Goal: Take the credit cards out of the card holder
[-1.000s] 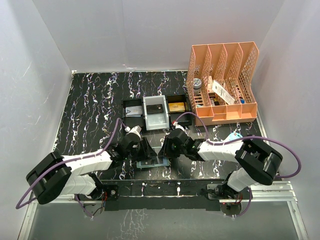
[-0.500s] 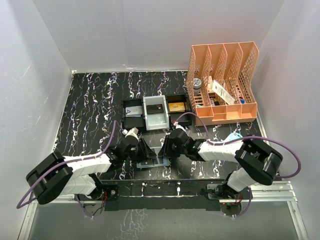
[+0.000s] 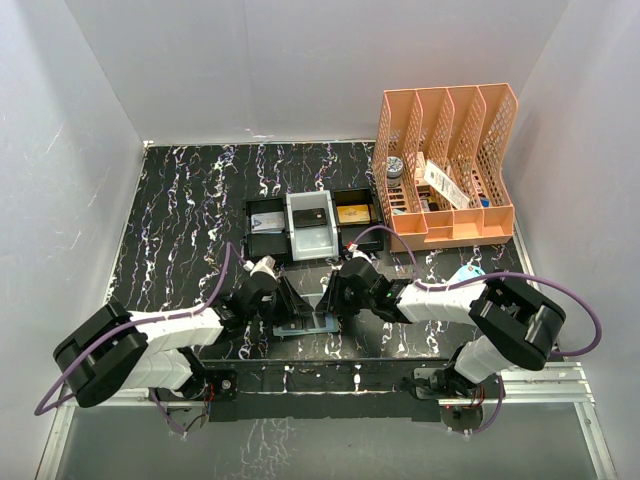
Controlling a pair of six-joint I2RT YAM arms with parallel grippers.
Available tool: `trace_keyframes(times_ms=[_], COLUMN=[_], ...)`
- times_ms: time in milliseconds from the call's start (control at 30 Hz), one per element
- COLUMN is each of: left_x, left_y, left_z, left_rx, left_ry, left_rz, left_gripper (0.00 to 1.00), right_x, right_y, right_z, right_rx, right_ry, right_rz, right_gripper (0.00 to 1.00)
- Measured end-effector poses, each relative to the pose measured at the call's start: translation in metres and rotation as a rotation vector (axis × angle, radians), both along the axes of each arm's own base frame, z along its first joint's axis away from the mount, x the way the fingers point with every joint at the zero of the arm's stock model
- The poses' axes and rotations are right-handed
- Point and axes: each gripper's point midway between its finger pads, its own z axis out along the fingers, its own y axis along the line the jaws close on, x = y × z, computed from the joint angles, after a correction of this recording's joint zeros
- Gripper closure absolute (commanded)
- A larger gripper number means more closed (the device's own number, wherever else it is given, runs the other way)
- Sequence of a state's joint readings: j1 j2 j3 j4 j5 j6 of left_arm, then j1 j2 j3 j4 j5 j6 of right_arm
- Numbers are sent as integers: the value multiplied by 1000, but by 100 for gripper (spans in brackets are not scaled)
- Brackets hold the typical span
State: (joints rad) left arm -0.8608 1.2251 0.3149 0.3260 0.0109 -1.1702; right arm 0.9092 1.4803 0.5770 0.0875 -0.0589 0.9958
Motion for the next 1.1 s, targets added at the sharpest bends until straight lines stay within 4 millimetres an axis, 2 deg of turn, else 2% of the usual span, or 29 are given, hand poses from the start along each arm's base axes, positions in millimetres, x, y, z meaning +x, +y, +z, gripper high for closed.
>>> trace_keyframes(times_ms=[167, 733, 1100], left_x=[1, -6, -6], left_y=[-4, 2, 0], left_z=[-4, -9, 4], left_rx=[-10, -38, -97], left_ry=[5, -2, -37], left_rz=[-2, 0, -6], left_gripper=[67, 100, 100], right_x=[0, 0, 0], right_y=[0, 0, -1], right_z=[0, 0, -1], right_rx=[7, 13, 13], right_ry=[3, 7, 7], right_rz=[2, -1, -1], right_gripper=[72, 72, 72])
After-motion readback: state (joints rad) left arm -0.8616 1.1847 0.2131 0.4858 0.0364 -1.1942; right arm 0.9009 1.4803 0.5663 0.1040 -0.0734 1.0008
